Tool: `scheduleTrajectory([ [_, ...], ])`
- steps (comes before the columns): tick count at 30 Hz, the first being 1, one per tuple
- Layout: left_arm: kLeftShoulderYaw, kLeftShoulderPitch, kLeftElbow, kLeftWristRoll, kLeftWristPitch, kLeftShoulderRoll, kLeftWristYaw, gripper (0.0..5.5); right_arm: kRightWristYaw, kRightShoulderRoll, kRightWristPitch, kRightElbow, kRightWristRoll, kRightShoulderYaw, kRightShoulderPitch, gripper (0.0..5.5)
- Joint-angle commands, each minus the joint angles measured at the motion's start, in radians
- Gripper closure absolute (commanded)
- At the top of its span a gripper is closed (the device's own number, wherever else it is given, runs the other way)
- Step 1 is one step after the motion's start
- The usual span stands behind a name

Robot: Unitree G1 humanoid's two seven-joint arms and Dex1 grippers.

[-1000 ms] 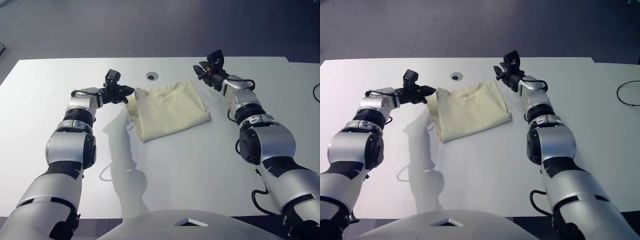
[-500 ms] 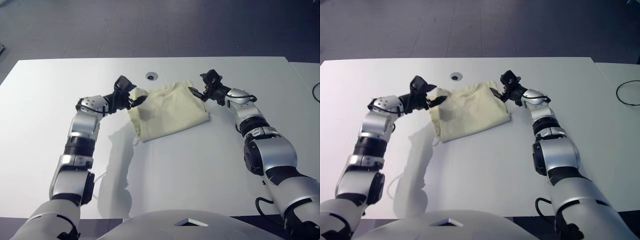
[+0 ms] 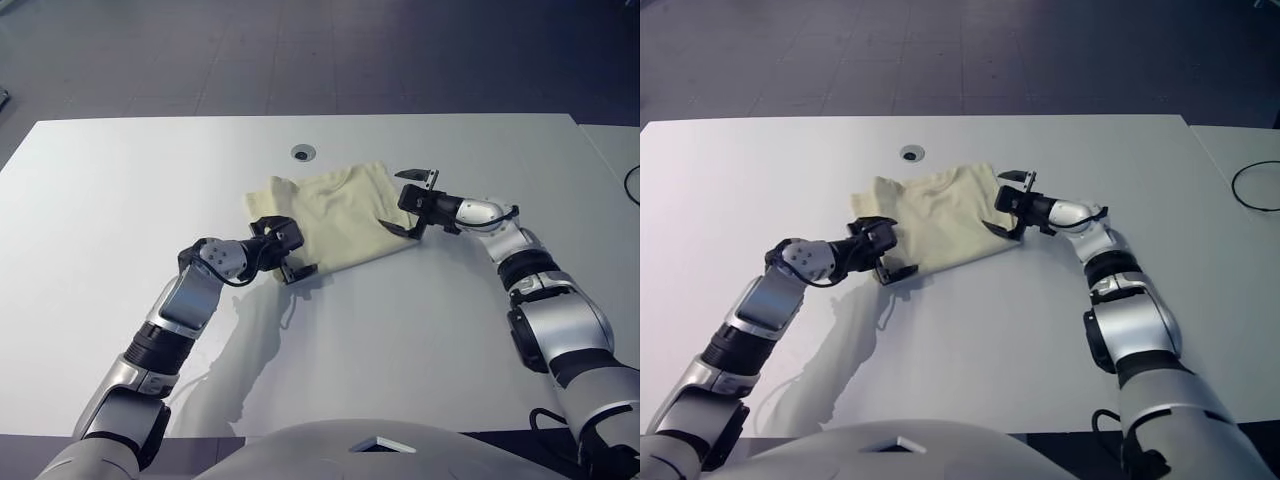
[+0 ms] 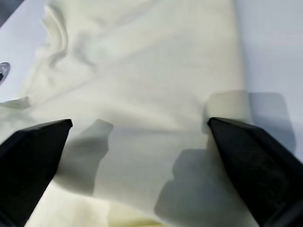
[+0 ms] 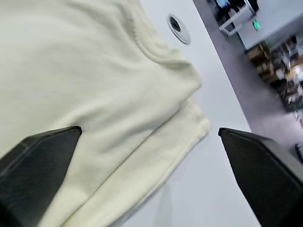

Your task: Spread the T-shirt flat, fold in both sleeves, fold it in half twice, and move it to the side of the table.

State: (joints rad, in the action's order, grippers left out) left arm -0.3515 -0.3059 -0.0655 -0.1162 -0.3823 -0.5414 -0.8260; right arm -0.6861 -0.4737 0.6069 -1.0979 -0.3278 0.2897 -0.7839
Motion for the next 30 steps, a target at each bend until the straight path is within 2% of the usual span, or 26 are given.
scheduleTrajectory([
  [1,-0.032,-0.036,0.069,-0.035,0.063,-0.125,-0.12,0.12,-0.184,-0.083,0.035,0.187,-0.003,0.074,0.17,0.1],
  [4,-0.032,-0.12,0.165,-0.022,0.193,-0.229,-0.268,0.12,-0.385,-0.178,-0.059,0.593,0.114,0.128,0.34,0.1],
  [7,-0.024,-0.29,0.364,-0.043,0.366,-0.229,-0.3,0.12,-0.504,-0.235,-0.292,1.014,0.291,0.165,0.458,0.1],
  [9,-0.002,-0.406,0.479,-0.039,0.436,-0.185,-0.273,0.12,-0.488,-0.196,-0.481,1.202,0.419,0.163,0.459,0.1],
  [12,0.019,-0.529,0.606,-0.059,0.515,-0.147,-0.186,0.12,-0.435,-0.13,-0.678,1.321,0.537,0.113,0.411,0.1],
  [15,0.053,-0.581,0.66,-0.052,0.552,-0.152,-0.129,0.12,-0.37,-0.093,-0.794,1.32,0.594,0.03,0.332,0.1],
  [18,0.105,-0.499,0.537,0.021,0.51,-0.199,-0.186,0.12,-0.294,-0.098,-0.79,1.21,0.535,-0.04,0.254,0.1],
  [20,0.135,-0.383,0.371,0.078,0.445,-0.23,-0.23,0.12,-0.265,-0.139,-0.736,1.138,0.465,-0.061,0.246,0.1],
  [25,0.161,-0.085,0.009,0.166,0.241,-0.239,-0.218,0.12,-0.246,-0.238,-0.553,0.989,0.31,-0.06,0.295,0.1],
  [30,0.12,0.012,-0.021,0.088,0.217,-0.206,-0.13,0.12,-0.198,-0.253,-0.376,0.794,0.18,-0.023,0.281,0.1],
])
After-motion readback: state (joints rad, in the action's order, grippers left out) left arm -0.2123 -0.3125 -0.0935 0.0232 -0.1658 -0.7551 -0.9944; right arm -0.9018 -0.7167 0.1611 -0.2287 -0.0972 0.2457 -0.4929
